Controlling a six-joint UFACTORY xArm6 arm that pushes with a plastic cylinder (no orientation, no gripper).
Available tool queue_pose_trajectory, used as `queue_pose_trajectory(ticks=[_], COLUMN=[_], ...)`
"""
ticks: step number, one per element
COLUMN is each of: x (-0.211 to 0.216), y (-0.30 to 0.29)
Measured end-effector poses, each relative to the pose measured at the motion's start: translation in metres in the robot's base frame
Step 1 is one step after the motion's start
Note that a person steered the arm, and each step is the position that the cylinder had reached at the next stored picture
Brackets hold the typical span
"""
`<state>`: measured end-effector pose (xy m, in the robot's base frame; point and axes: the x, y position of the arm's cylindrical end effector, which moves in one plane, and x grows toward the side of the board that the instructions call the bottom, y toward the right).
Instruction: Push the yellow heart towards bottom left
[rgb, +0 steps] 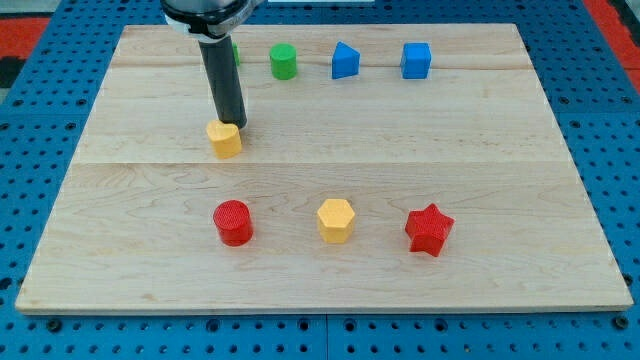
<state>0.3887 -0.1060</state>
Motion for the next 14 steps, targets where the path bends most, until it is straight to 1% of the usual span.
queue_pose_trajectory(ticks=[2,3,4,6,8,11,14], x=[0.035,0.048,0.052,0.039,0.043,0.043,0.059], y=[0.014,0.000,-0.025,-0.039,-0.043,-0.070,-0.096])
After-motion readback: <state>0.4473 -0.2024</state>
